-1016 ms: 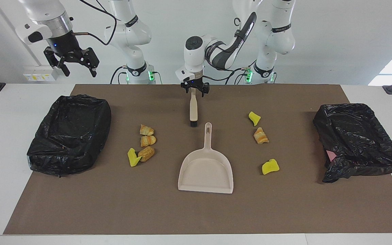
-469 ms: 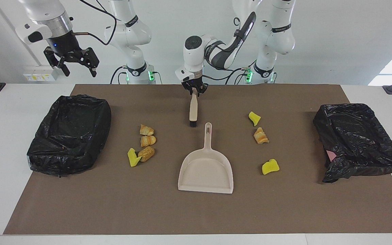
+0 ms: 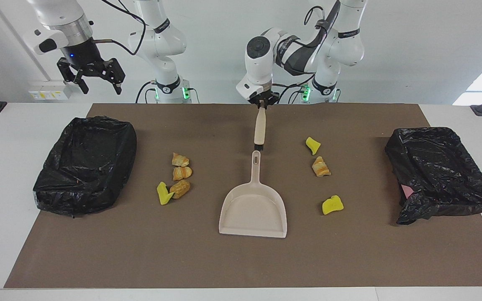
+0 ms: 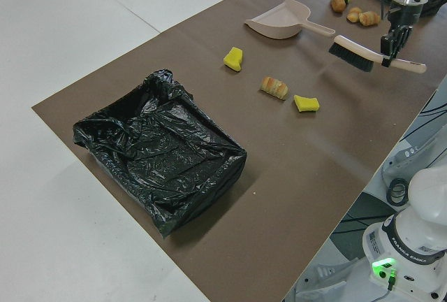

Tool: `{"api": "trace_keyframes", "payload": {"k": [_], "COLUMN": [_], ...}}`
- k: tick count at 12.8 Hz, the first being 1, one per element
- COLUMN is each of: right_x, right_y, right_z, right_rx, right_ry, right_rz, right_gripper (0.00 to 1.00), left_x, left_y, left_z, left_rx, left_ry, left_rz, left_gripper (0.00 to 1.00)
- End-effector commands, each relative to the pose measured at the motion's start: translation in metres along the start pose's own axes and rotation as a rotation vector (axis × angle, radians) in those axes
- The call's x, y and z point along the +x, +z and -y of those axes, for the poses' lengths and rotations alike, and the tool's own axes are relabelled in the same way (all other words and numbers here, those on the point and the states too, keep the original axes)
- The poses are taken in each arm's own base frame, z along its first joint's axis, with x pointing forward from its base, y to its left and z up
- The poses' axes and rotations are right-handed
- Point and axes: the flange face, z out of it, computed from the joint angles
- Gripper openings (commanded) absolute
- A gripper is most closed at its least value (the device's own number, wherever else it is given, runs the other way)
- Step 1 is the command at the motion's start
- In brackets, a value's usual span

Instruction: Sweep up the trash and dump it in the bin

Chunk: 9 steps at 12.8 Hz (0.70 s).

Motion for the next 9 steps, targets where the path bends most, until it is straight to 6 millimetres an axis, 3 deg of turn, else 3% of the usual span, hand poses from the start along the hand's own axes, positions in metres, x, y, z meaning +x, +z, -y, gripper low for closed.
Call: {"api": "trace_keyframes", "payload": {"k": [1, 2, 4, 5, 8, 9], "right_x": [0.009, 0.016, 0.038, 0.050, 0.074, 0.080], "right_y": [0.021, 0.027, 0.053, 0.074, 0.139, 0.162], "right_z": [0.047, 0.080, 0.127, 0.154, 0.244, 0.269], "right_rx": [0.008, 0.027, 0.061, 0.076, 0.084, 0.095], "right_ry": [0.032, 0.062, 0.101, 0.114, 0.156, 0.167], "right_rz": [0.025, 0.004, -0.028, -0.026, -0.049, -0.057], "right_gripper": [1.00, 1.00, 1.00, 1.00, 1.00, 1.00], "left_x": [0.009, 0.015, 0.016, 0.023, 0.030, 0.022], "left_y": [-0.003, 0.003, 0.013, 0.015, 0.023, 0.030], "left_z": [0.039, 0.052, 0.075, 0.095, 0.118, 0.121], "left_rx": [0.049, 0.048, 0.056, 0.053, 0.066, 0.077], "left_ry": [-0.136, -0.178, -0.248, -0.337, -0.629, -0.698], "left_rz": [0.063, 0.077, 0.114, 0.134, 0.153, 0.157], "left_gripper": [0.00, 0.00, 0.00, 0.00, 0.00, 0.00]}}
